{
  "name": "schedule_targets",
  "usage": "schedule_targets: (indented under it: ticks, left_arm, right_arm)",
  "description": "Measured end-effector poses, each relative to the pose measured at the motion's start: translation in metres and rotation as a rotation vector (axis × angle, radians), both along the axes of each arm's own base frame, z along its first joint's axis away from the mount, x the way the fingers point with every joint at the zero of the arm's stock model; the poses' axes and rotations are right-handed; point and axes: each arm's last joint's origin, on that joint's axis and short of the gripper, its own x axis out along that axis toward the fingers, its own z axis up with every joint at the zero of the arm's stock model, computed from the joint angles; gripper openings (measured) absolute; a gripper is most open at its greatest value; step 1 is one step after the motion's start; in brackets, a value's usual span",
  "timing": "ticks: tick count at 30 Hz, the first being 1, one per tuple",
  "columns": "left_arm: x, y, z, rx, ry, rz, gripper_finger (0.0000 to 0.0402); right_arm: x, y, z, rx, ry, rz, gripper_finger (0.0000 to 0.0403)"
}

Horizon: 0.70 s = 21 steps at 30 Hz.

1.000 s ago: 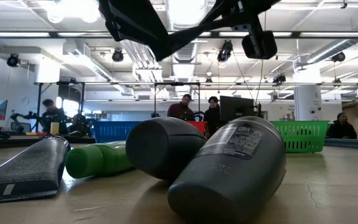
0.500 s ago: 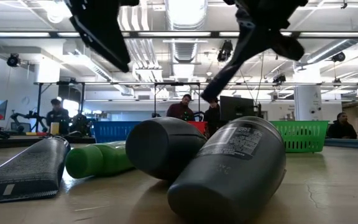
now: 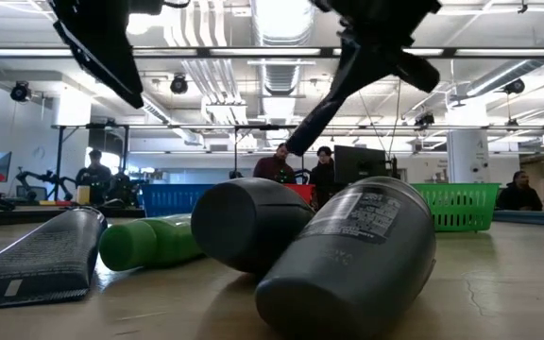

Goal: Pick & Place Travel size toiletries
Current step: Put the blue shave cream into the red bin

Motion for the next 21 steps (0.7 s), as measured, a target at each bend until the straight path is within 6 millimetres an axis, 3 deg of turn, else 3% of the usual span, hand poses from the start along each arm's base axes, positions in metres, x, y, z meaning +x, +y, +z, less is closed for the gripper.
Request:
schedule_targets:
  ticks: [5,10,15,18,21]
  left_arm:
    - [-0.018,0.006,-0.001,-0.047,-0.042,0.046,0.0282]
    - [-0.027,0.009,-0.004,-0.059,-0.070,0.041,0.0282]
    - [-0.016,0.005,-0.006,0.033,-0.185,-0.154,0.0278]
    - [-0.008,0.002,-0.004,0.128,-0.252,-0.281,0.0278]
    - [-0.006,0.002,-0.004,0.163,-0.260,-0.285,0.0278]
  right_arm:
    - [0.021,0.002,0.001,-0.083,0.098,-0.001,0.0008]
    - [0.023,0.003,0.013,-0.056,0.103,0.013,0.0008]
    - [0.020,0.000,0.027,0.086,0.039,0.077,0.0008]
    - [0.018,-0.004,0.031,0.081,0.020,0.055,0.0008]
    - [0.022,-0.009,0.027,0.080,0.018,0.012,0.0008]
